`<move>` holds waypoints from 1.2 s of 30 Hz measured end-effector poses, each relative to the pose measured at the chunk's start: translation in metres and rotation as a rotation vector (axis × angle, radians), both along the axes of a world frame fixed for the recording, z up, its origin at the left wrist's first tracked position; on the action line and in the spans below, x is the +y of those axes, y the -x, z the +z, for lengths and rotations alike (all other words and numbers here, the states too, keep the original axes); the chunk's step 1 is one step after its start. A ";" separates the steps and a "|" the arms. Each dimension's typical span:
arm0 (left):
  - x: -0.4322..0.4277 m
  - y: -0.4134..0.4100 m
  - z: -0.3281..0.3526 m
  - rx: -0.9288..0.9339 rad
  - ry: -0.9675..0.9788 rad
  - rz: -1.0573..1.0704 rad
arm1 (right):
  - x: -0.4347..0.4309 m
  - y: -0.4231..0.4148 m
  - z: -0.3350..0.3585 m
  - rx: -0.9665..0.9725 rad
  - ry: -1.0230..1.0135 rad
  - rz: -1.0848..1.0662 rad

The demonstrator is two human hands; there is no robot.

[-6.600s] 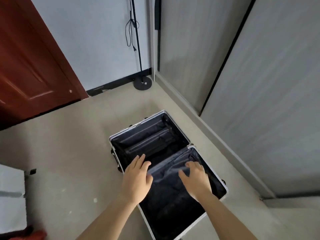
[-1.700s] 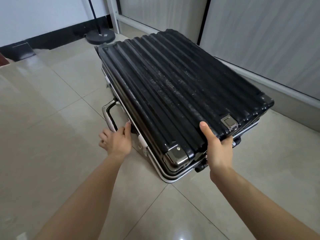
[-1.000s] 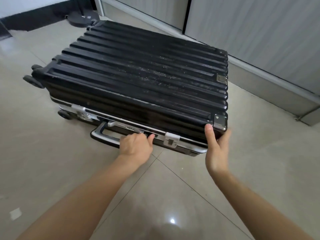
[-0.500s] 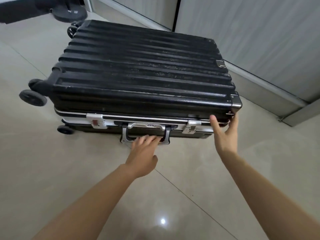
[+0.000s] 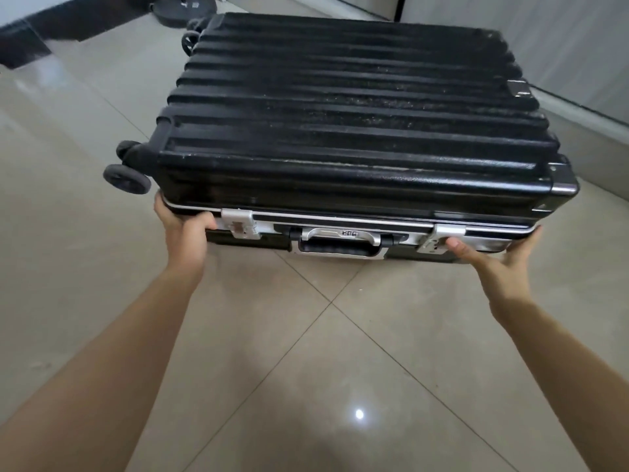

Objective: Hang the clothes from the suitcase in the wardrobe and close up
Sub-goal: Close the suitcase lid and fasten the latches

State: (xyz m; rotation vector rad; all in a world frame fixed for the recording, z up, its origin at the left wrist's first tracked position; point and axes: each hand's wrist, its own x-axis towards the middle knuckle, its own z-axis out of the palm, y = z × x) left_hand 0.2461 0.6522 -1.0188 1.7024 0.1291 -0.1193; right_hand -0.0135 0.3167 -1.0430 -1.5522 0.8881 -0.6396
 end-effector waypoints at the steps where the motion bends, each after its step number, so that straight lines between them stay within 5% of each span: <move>1: 0.000 0.000 -0.001 -0.010 0.008 -0.004 | -0.002 0.000 0.002 -0.014 -0.003 0.017; 11: 0.023 -0.007 -0.008 -0.063 -0.053 -0.271 | -0.011 0.003 -0.004 -0.018 0.037 0.075; 36: 0.022 0.000 -0.011 -0.155 -0.174 -0.297 | -0.009 -0.003 -0.008 -0.009 0.311 0.019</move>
